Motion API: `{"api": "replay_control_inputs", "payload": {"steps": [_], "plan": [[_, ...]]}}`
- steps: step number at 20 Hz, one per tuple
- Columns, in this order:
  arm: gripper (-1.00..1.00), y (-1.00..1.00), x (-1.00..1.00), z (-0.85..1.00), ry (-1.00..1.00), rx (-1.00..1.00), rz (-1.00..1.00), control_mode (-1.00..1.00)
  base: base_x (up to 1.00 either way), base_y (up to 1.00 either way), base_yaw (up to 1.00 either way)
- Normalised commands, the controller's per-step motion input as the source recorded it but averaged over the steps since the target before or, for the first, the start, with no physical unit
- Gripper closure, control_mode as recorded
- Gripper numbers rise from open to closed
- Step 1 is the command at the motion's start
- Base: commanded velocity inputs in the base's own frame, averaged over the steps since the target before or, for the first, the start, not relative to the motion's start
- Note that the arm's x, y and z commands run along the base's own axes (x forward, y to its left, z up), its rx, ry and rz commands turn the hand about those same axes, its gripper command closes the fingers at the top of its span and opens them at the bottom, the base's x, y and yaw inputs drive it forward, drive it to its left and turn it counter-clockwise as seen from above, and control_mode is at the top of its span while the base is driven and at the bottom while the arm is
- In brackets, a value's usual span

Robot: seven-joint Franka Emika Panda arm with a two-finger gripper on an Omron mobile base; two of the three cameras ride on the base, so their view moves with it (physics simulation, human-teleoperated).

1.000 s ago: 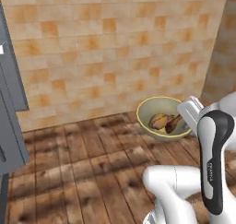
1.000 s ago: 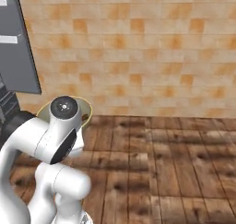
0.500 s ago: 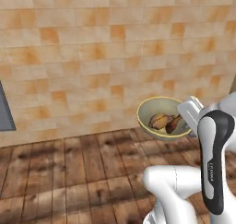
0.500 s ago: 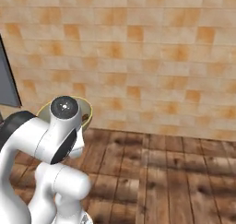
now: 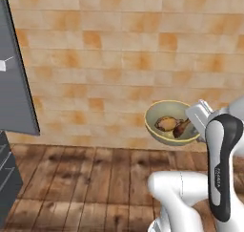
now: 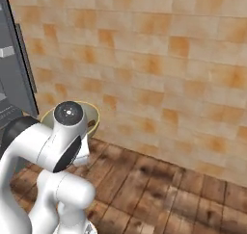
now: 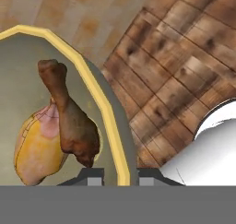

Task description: Place the bowl with the bell pepper and squash on the second highest shelf of the fridge. Place the bowl with the chicken drumsticks on the top shelf of the fridge.

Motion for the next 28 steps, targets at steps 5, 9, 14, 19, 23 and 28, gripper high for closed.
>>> {"api": "replay_control_inputs", "payload": {"steps": [5, 9, 14, 19, 23, 28], "plan": [[1.00, 0.00, 0.00, 0.00, 0.00, 0.00, 0.00, 1.00, 0.00, 0.00, 1.00], [1.00, 0.00, 0.00, 0.00, 0.00, 0.00, 0.00, 1.00, 0.00, 0.00, 1.00], [1.00, 0.00, 0.00, 0.00, 0.00, 0.00, 0.00, 1.00, 0.14, -0.16, 0.97], [1.00, 0.00, 0.00, 0.00, 0.00, 0.00, 0.00, 1.00, 0.50, -0.33, 0.87], [1.00, 0.00, 0.00, 0.00, 0.00, 0.00, 0.00, 1.00, 0.33, -0.91, 0.58], [1.00, 0.00, 0.00, 0.00, 0.00, 0.00, 0.00, 1.00, 0.01, -1.00, 0.31]]}}
